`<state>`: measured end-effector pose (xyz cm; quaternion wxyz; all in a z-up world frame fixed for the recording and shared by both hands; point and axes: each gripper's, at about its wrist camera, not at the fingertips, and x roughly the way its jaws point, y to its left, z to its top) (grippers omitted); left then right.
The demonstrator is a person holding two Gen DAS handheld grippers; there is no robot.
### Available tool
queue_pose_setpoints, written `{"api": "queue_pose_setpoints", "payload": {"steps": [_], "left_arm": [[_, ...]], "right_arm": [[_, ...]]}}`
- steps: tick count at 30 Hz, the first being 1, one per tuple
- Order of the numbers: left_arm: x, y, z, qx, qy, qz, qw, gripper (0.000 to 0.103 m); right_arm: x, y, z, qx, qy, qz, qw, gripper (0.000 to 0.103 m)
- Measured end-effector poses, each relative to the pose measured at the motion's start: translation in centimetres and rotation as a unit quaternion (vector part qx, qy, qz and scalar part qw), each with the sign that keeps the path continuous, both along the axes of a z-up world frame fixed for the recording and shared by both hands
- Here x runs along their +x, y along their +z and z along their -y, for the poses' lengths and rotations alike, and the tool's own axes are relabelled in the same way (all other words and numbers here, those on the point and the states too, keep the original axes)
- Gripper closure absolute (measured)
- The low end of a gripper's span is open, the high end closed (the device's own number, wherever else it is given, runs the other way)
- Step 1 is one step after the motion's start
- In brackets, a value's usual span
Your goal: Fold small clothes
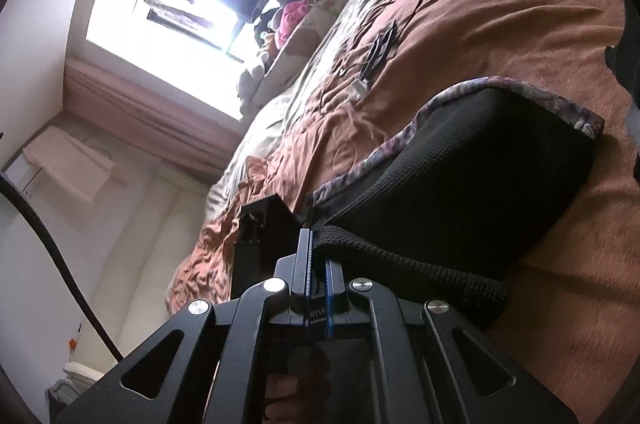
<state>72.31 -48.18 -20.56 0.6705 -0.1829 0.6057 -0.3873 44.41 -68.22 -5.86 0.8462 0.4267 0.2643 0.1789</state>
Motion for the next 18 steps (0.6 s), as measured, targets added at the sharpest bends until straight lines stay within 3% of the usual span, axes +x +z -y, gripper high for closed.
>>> {"api": "queue_pose_setpoints", "payload": {"steps": [13, 18], "left_arm": [[-0.7, 5.6, -9.4, 0.026, 0.074, 0.051, 0.9957, 0.103], [0.6, 7.2, -11.2, 0.049, 0.095, 0.066, 0.9921, 0.103]], "right_arm": [[3.1, 1.0, -3.2, -0.102, 0.075, -0.055, 0.990, 0.101], [4.6, 0.3, -4.4, -0.141, 0.118, -0.128, 0.975, 0.099]]}}
